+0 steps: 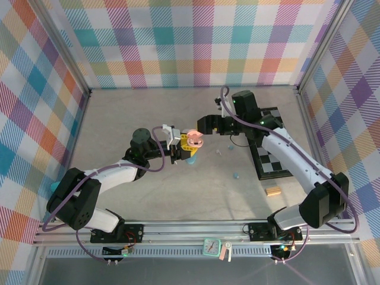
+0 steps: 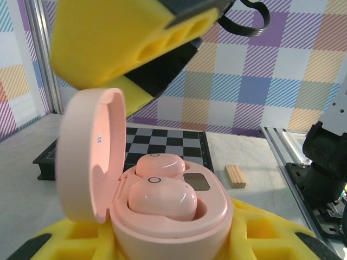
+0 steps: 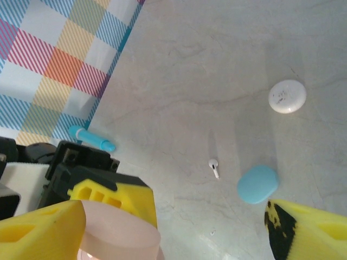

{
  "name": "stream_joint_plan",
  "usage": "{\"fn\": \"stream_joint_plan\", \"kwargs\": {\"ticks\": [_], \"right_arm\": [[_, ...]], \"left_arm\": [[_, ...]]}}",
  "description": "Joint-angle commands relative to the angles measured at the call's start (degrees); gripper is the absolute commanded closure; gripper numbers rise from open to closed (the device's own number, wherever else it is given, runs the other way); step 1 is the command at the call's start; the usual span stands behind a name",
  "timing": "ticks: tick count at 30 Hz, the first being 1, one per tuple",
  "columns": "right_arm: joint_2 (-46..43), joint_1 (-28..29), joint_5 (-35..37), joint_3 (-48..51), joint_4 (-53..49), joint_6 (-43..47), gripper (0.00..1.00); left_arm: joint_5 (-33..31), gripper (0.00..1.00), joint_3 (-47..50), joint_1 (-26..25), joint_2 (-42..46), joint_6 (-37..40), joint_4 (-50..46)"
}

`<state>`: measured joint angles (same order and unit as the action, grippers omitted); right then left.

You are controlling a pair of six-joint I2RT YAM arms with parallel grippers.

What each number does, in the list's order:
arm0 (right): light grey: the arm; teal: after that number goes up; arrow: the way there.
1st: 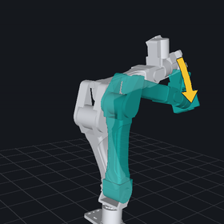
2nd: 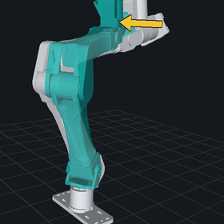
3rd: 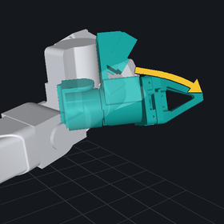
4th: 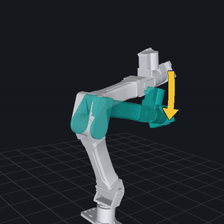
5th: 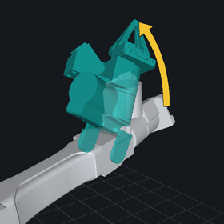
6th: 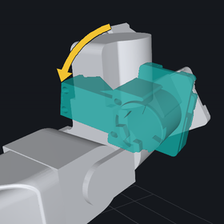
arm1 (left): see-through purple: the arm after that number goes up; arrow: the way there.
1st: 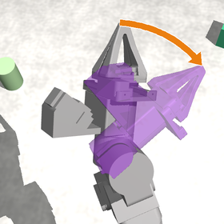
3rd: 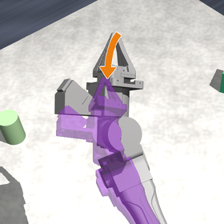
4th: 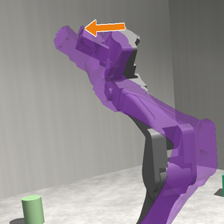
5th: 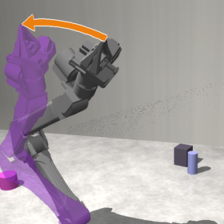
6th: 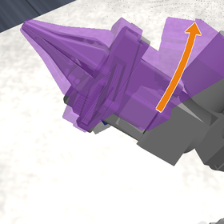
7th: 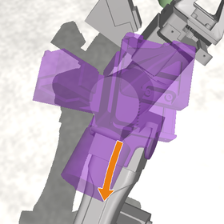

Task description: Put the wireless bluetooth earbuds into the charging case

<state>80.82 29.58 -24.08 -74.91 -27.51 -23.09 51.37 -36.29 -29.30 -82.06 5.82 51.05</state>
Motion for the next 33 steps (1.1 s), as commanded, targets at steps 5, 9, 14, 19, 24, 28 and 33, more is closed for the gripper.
{"fn": "stream_joint_plan", "kwargs": {"ticks": [5, 9, 14, 19, 24, 28, 33], "right_arm": [[-6.9, -0.1, -2.2, 4.5, 1.5, 1.8, 0.11], [-8.4, -0.3, -3.3, 6.1, 4.8, -0.9, 0.11], [-8.2, -2.8, -14.3, 11.4, 17.6, -14.9, 0.12], [-7.0, -3.2, -19.7, 15.2, 26.1, -26.0, 0.14], [-3.2, -3.0, -26.3, 19.8, 42.6, -41.1, 0.29], [-1.7, -2.7, -27.2, 21.7, 49.5, -46.8, 0.38], [-1.9, -2.7, -27.2, 21.9, 50.1, -47.3, 0.47]], "left_arm": [[0.2, 0.73, -2.5, -0.7, 0.9, 1.8, 0.6], [-0.2, 0.73, -2.6, -0.7, 1.4, 2.2, 0.0], [-1.5, 0.73, -2.6, -0.6, 2.4, 2.3, 0.1], [-5.0, 0.73, -2.2, -0.7, 3.3, 2.3, 1.8], [-7.2, 0.73, -3.3, -0.7, 2.2, 2.2, 3.3], [-8.3, 0.73, -4.1, -0.7, 1.4, 2.3, 4.3], [-7.2, 0.73, -5.2, -0.8, 0.9, 1.8, 4.4]]}}
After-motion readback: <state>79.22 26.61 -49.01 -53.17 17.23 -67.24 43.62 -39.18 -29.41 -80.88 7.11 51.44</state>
